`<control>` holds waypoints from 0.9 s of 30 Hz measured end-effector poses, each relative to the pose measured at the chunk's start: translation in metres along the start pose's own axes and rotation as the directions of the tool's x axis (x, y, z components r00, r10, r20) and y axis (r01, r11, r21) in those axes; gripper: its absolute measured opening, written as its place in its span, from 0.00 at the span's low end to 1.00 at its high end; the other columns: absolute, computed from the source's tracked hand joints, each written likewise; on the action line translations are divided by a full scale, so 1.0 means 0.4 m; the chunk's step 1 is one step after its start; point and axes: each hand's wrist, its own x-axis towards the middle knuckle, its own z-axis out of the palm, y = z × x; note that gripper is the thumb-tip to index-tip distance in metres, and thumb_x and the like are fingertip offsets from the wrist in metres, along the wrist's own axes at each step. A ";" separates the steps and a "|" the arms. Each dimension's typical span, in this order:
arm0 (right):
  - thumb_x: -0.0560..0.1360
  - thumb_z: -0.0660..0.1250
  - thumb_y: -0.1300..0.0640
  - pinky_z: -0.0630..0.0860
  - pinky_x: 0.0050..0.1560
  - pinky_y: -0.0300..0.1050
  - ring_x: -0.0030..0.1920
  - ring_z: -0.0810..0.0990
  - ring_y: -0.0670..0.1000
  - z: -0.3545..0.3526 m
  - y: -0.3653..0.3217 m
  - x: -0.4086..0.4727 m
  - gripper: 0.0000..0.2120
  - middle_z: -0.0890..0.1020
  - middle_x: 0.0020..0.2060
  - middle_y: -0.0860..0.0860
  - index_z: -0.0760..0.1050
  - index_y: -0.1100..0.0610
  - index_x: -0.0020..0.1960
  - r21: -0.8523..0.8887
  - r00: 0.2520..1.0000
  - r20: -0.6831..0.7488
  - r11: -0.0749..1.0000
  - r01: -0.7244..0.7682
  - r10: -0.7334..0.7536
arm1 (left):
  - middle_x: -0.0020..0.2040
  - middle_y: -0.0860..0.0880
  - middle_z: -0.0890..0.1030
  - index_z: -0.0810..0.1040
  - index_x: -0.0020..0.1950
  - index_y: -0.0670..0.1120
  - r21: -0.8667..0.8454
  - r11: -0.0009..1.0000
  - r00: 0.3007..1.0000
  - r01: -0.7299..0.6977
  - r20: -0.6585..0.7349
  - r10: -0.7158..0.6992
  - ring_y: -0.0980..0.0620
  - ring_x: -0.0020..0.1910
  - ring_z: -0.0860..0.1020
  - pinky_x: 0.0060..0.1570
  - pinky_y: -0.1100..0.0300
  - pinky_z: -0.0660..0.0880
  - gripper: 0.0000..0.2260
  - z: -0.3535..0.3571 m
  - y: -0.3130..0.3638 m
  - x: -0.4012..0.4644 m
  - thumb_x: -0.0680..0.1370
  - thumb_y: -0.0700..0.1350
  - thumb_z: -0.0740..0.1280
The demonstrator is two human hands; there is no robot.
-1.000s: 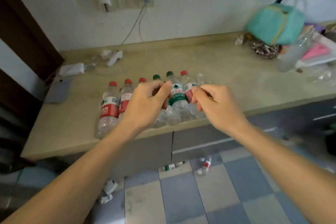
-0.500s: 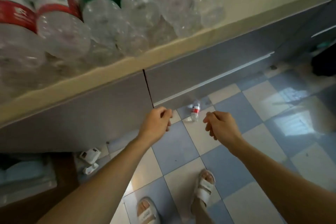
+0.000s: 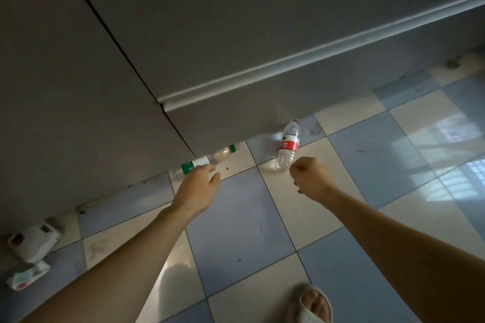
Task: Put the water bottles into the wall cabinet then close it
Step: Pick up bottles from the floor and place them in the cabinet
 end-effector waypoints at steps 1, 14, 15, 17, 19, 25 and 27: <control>0.81 0.62 0.62 0.78 0.46 0.46 0.48 0.81 0.57 0.030 0.023 0.049 0.11 0.81 0.54 0.60 0.80 0.62 0.60 -0.061 1.000 -0.001 0.998 0.027 -0.027 | 0.71 0.46 0.76 0.74 0.73 0.45 0.057 0.998 1.000 -0.015 0.016 0.014 0.46 0.68 0.74 0.65 0.56 0.70 0.18 0.038 -0.026 0.032 0.85 0.49 0.60; 0.75 0.70 0.62 0.62 0.77 0.64 0.81 0.49 0.68 0.265 0.275 0.402 0.44 0.36 0.82 0.51 0.47 0.47 0.81 -0.414 0.955 0.077 0.862 0.293 -0.288 | 0.82 0.41 0.35 0.43 0.83 0.43 0.604 0.795 0.995 -0.059 -0.028 0.095 0.43 0.82 0.37 0.80 0.44 0.41 0.33 0.311 -0.226 0.258 0.85 0.58 0.51; 0.74 0.70 0.63 0.65 0.76 0.63 0.80 0.52 0.68 0.272 0.288 0.394 0.46 0.35 0.81 0.50 0.46 0.47 0.82 -0.406 0.951 0.061 0.862 0.302 -0.305 | 0.82 0.41 0.33 0.43 0.83 0.44 0.619 0.783 0.995 -0.060 -0.030 0.100 0.42 0.81 0.36 0.79 0.43 0.40 0.34 0.321 -0.229 0.256 0.84 0.59 0.52; 0.74 0.69 0.63 0.70 0.72 0.60 0.78 0.61 0.68 0.282 0.309 0.368 0.47 0.32 0.81 0.49 0.44 0.47 0.83 -0.384 0.954 0.031 0.877 0.288 -0.299 | 0.80 0.40 0.29 0.41 0.83 0.44 0.623 0.779 0.996 -0.068 -0.007 0.093 0.41 0.80 0.33 0.79 0.43 0.38 0.36 0.347 -0.226 0.232 0.83 0.61 0.52; 0.75 0.68 0.62 0.72 0.71 0.59 0.76 0.65 0.66 0.290 0.318 0.334 0.46 0.32 0.80 0.50 0.44 0.48 0.83 -0.388 0.965 0.027 0.886 0.252 -0.262 | 0.79 0.38 0.28 0.39 0.83 0.44 0.623 0.779 0.997 -0.072 0.033 0.065 0.40 0.80 0.32 0.79 0.42 0.37 0.38 0.382 -0.219 0.188 0.82 0.63 0.53; 0.74 0.68 0.52 0.74 0.58 0.54 0.59 0.71 0.60 0.308 0.337 0.255 0.30 0.69 0.69 0.61 0.65 0.58 0.74 -0.618 0.893 -0.183 0.755 0.221 -0.411 | 0.82 0.36 0.47 0.53 0.82 0.41 0.585 0.806 0.977 -0.087 -0.108 0.184 0.36 0.82 0.43 0.80 0.41 0.45 0.36 0.422 -0.181 0.122 0.80 0.54 0.65; 0.76 0.67 0.49 0.73 0.57 0.55 0.58 0.72 0.60 0.293 0.336 0.273 0.25 0.73 0.64 0.61 0.71 0.60 0.68 -0.572 0.868 -0.284 0.799 0.188 -0.407 | 0.80 0.37 0.55 0.60 0.80 0.41 0.588 0.800 0.950 -0.117 -0.169 0.264 0.35 0.81 0.51 0.80 0.41 0.48 0.34 0.399 -0.179 0.155 0.78 0.49 0.70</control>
